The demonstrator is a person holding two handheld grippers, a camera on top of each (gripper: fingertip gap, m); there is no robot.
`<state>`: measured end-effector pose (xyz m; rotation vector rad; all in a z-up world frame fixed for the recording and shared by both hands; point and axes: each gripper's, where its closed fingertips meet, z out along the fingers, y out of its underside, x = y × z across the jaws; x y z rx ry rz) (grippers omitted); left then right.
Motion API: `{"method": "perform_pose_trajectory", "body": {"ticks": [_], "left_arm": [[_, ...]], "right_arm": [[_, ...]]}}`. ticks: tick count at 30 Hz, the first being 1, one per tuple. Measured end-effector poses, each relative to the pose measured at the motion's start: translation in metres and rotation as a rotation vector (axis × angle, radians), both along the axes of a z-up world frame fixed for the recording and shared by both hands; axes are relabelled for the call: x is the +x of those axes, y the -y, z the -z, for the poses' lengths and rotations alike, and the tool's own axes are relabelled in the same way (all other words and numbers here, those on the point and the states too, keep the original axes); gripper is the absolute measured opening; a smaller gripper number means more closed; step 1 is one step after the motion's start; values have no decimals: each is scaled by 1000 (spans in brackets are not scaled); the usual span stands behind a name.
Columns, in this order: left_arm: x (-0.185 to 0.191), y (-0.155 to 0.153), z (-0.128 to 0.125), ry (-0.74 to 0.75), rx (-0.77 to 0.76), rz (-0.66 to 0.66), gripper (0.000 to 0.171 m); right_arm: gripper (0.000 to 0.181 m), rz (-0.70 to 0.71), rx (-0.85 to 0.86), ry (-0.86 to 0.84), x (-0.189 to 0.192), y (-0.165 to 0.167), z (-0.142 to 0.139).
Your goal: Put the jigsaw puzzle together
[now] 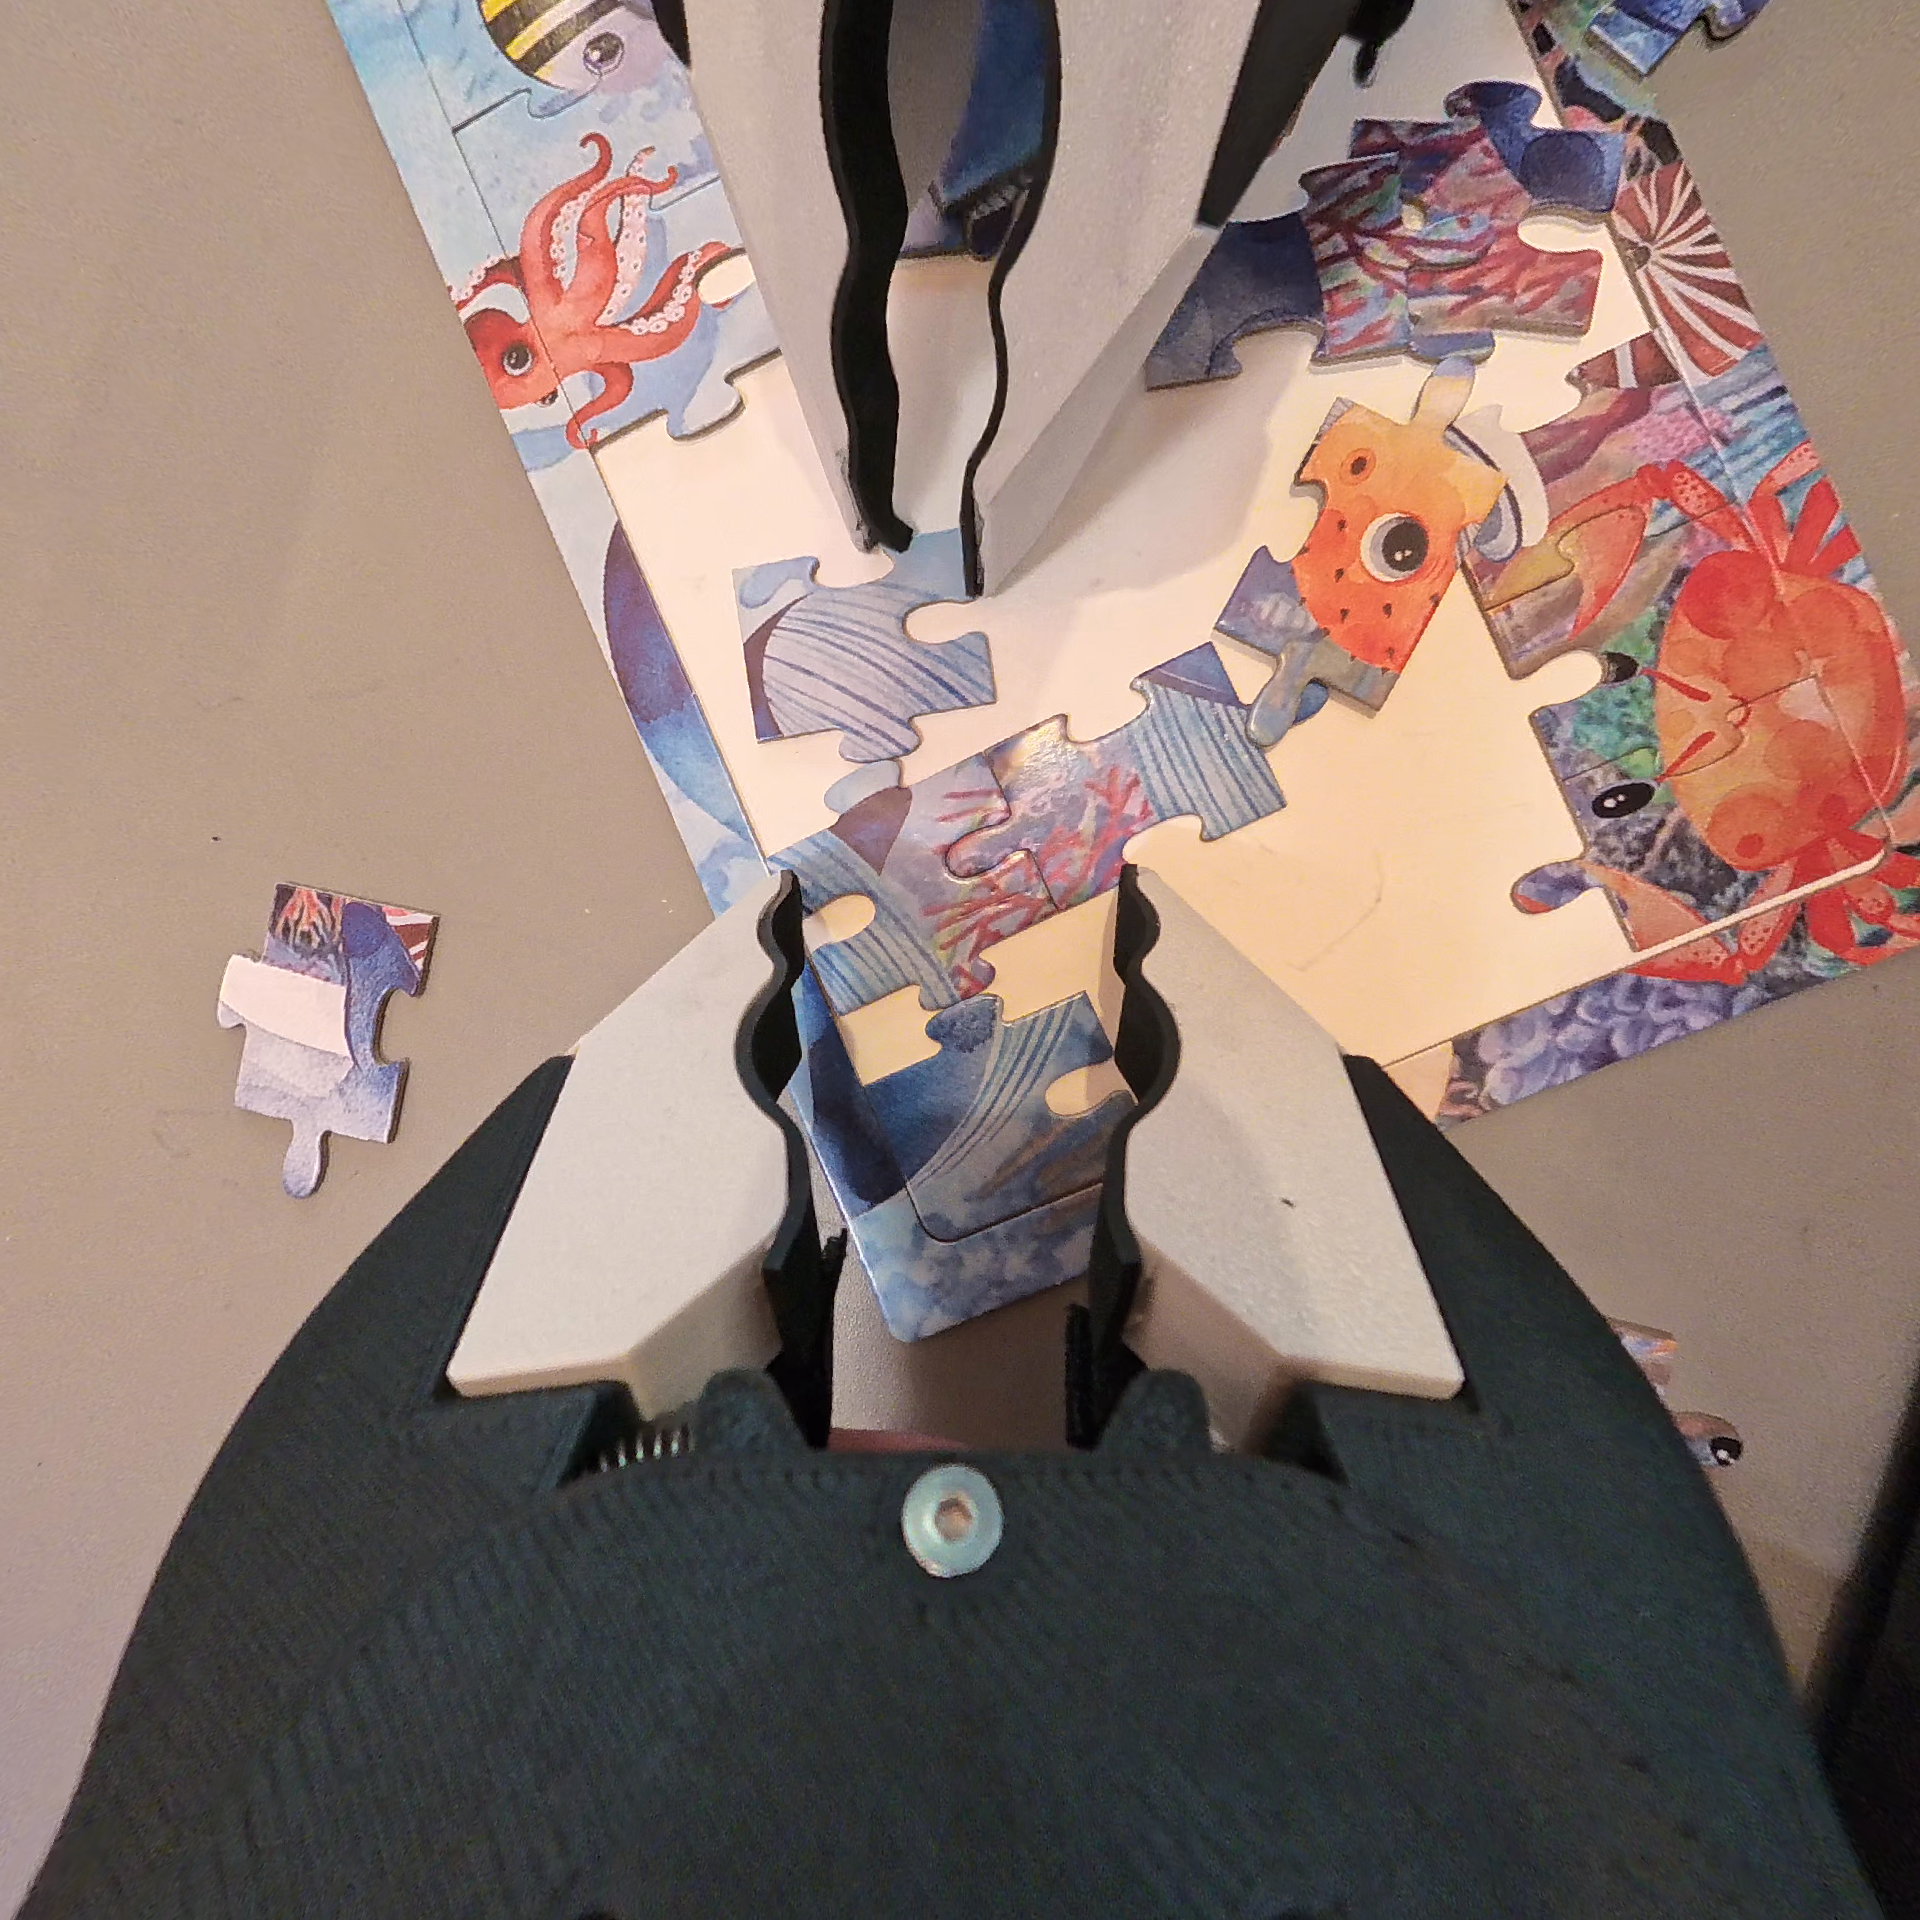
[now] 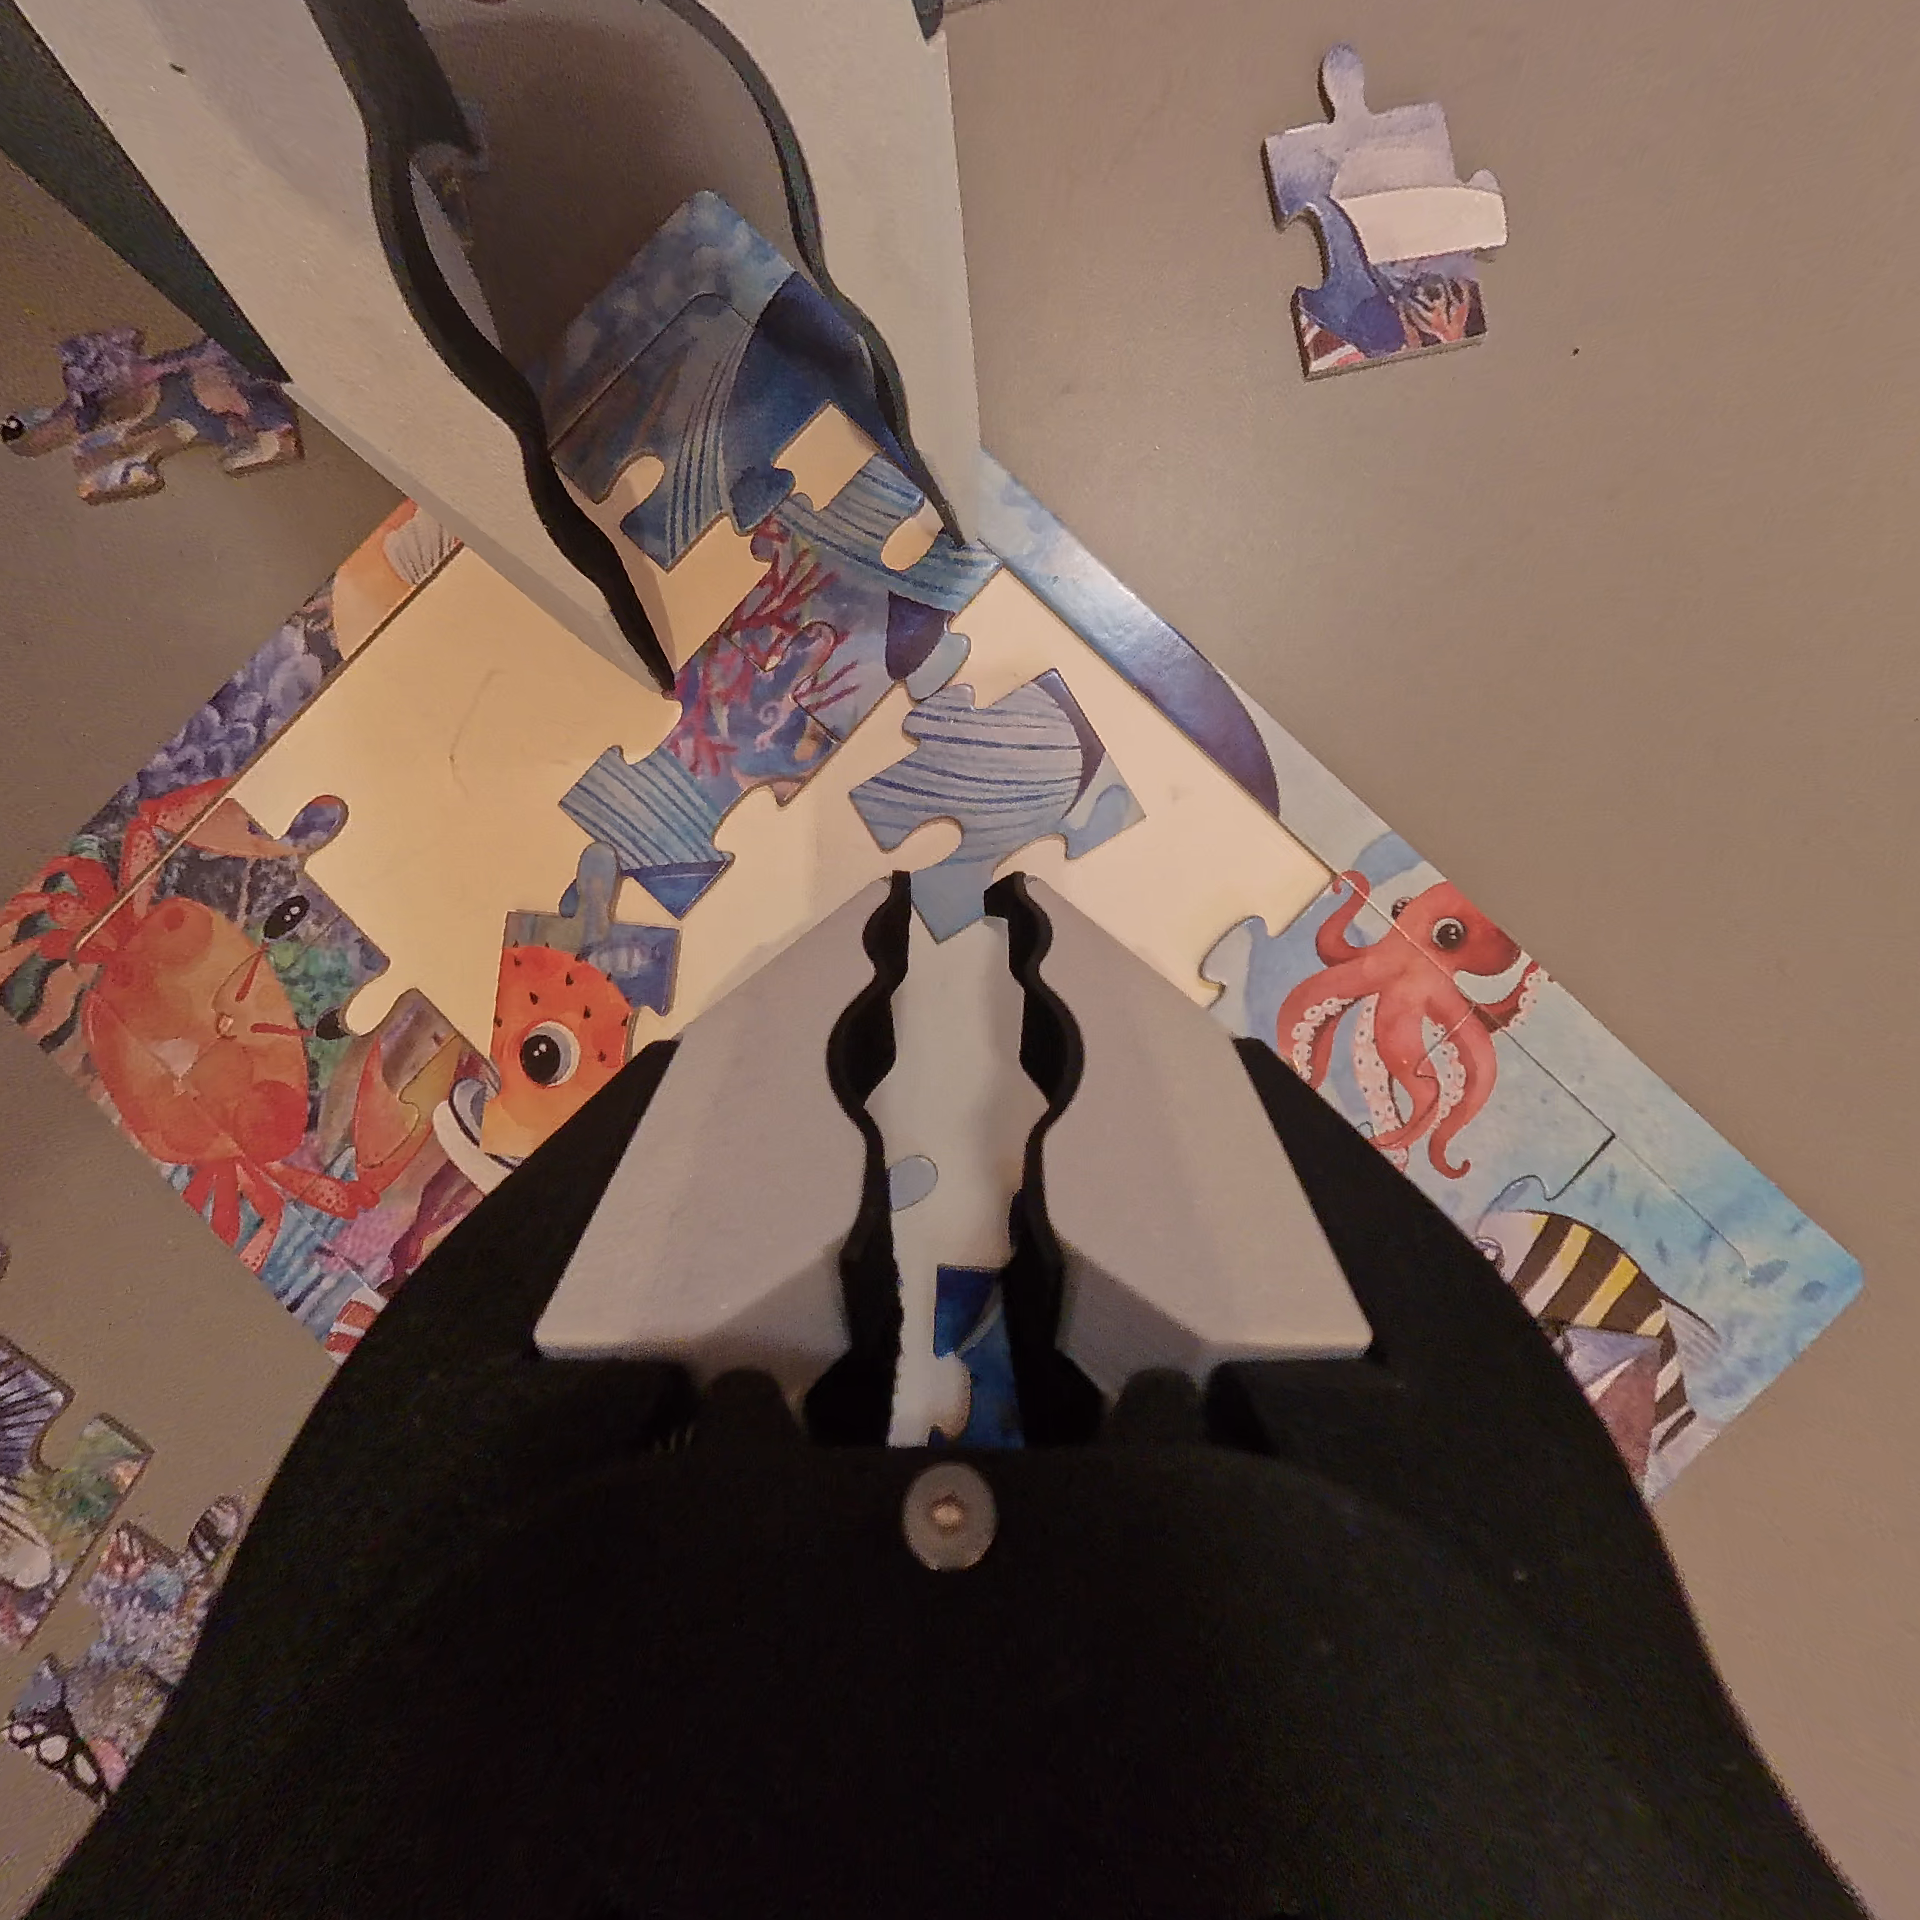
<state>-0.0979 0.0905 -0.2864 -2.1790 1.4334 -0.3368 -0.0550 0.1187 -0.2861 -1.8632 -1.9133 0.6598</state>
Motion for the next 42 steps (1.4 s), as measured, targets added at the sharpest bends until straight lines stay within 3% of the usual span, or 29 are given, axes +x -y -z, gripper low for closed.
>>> {"method": "perform_pose_trajectory", "body": {"ticks": [4,6,10,16,18,22,26,33,42], "left_arm": [[0,0,0,1,-1,0,59],[0,0,0,2,0,0,59],[-1,0,0,2,1,0,59],[0,0,0,2,0,1,58],[0,0,0,1,0,1,58],[0,0,0,1,-1,0,59],[0,0,0,1,1,0,59],[-1,1,0,0,2,0,60],[11,7,-18,98,8,32,59]], "right_arm": [[13,-2,13,1,0,0,-1],[0,-9,2,-4,1,0,-2],[0,-26,-13,3,2,4,-2],[29,23,11,9,-2,-1,0],[13,12,27,-5,-4,0,0],[12,15,32,-7,-5,1,0],[0,11,18,-16,-4,0,-3],[0,-16,2,-6,0,4,-5],[32,-39,-65,35,25,4,-25]]}}
